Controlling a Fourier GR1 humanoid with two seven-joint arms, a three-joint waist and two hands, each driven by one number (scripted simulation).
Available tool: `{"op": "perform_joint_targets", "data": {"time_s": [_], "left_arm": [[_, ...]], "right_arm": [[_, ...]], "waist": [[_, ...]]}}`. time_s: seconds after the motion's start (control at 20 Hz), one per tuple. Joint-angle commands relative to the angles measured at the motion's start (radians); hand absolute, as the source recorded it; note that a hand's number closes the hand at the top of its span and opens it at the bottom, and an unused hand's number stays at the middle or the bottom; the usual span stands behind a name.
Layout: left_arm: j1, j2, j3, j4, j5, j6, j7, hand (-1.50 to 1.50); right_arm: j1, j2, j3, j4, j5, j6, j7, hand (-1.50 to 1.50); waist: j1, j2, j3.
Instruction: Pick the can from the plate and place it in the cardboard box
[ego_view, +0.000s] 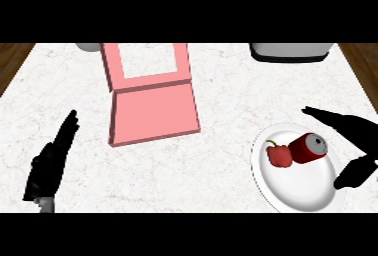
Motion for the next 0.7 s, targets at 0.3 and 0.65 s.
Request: {"op": "perform_joint_targets", "data": {"time_s": [0.3, 0.65], "left_arm": [[-0.071, -0.046, 0.022, 0.028, -0.050, -0.011, 0.019, 0.00], [-0.110, -0.022, 0.064, 0.008, -0.023, -0.070, 0.092, 0.00]], "right_arm": [[-0.023, 0.084, -0.001, 0.097, 0.120, -0.045, -0.070, -1.50], [0.021, 0.058, -0.020, 0.090, 0.157, -0.016, -0.112, -1.50]], "waist": [[-0.001, 0.000, 0.000], [-0.003, 0.000, 0.000]]}}
